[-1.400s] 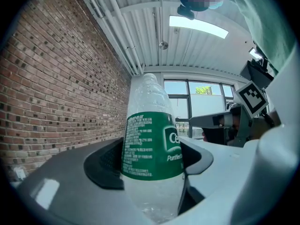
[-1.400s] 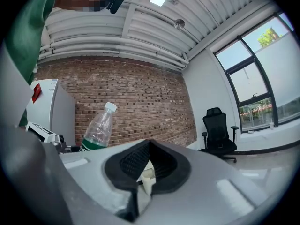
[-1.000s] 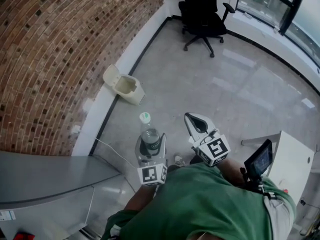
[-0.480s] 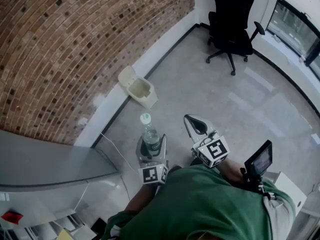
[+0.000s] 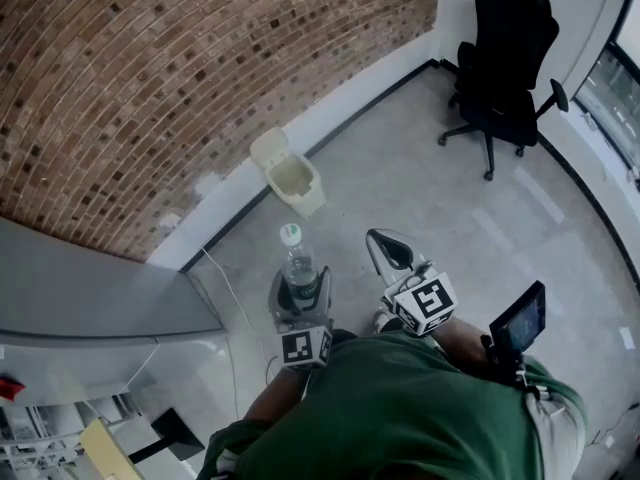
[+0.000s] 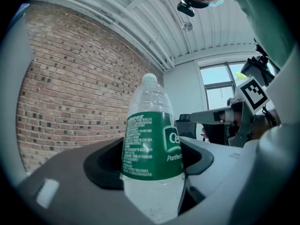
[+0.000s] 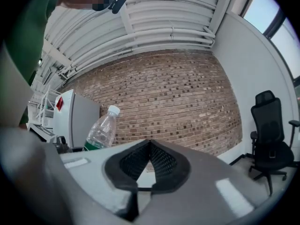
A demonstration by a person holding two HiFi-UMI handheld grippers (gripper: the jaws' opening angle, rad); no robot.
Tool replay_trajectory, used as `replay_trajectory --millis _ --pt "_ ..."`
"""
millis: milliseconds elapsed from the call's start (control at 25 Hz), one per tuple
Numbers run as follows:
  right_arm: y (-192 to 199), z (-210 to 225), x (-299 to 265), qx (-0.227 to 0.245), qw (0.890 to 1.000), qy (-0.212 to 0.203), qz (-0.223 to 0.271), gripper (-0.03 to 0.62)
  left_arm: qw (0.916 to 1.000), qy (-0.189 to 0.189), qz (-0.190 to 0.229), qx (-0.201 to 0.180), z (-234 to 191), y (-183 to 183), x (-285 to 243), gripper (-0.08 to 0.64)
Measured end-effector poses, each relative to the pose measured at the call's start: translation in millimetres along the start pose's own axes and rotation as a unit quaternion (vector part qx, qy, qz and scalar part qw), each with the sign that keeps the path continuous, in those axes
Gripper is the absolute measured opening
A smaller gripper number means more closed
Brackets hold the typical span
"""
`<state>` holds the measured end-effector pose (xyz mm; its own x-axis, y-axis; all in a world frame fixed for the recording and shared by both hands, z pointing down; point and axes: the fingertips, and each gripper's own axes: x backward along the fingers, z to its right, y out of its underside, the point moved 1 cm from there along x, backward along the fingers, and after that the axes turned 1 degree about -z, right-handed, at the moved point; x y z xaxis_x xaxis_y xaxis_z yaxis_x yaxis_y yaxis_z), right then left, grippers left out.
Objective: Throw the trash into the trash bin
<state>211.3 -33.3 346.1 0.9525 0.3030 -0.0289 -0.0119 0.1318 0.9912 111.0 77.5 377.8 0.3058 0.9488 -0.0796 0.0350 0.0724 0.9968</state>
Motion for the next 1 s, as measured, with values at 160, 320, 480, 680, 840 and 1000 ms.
replay_trajectory --millis 160,320,480,680,840,1000 --pt "5 11 -14 -0.005 1.0 -0.021 -0.009 0.003 0.9998 -0.018 -0.006 -0.001 0 1 -10 0.333" --pt "9 17 -33 -0.011 0.999 -0.033 -0.015 0.003 0.9994 -0.031 -0.012 -0.003 -12 5 -22 0.333" --pt "11 19 -62 -0.009 0.999 -0.04 -0.024 0.003 0.9994 -0.033 -0.013 -0.003 -31 9 -44 0.333" --pt "18 27 -105 0.007 0.999 -0.034 -0.039 0.003 0.9991 -0.039 -0.013 0.011 -65 18 -74 0.333" --pt "13 32 -152 0.026 0.998 -0.034 -0.036 0.003 0.9989 -0.041 -0.011 0.017 -103 15 -103 0.333" --pt "6 32 -198 0.037 0.998 -0.03 -0.032 0.003 0.999 -0.039 -0.014 0.015 -143 19 -125 0.333"
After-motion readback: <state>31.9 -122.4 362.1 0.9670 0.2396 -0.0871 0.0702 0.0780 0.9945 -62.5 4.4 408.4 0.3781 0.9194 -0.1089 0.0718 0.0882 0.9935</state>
